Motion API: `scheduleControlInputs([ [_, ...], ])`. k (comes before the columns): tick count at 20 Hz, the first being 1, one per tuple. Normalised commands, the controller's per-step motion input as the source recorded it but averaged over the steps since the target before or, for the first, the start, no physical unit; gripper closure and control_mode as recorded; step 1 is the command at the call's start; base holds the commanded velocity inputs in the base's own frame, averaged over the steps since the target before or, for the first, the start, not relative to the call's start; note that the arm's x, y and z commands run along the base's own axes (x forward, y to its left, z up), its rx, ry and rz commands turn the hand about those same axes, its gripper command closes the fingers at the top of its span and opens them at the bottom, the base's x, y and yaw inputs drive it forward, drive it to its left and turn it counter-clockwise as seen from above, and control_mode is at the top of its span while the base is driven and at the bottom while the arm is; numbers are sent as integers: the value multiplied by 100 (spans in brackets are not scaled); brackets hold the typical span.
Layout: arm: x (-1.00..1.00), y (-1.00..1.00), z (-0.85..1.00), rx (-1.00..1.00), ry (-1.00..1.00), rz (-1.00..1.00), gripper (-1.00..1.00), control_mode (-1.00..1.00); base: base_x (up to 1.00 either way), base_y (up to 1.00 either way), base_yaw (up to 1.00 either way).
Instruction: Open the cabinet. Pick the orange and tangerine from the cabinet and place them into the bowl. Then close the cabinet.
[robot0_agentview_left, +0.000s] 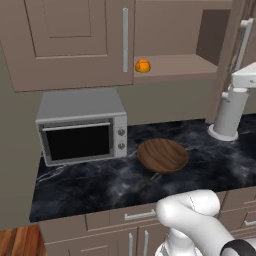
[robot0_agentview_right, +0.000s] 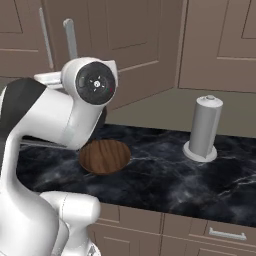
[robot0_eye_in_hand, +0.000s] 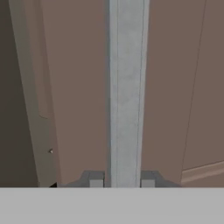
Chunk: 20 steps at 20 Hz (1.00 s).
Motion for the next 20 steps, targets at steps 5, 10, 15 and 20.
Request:
scheduleControlInputs([
  [5,-36,-22,0,0,0,4,100,-100,0,0,0],
  [10,-33,-21,0,0,0,4,100,-100,0,0,0],
  [15,-24,-16,-1,0,0,3,100,-100,0,0,0],
  [20,-12,-11,0,0,0,1,100,-100,0,0,0],
])
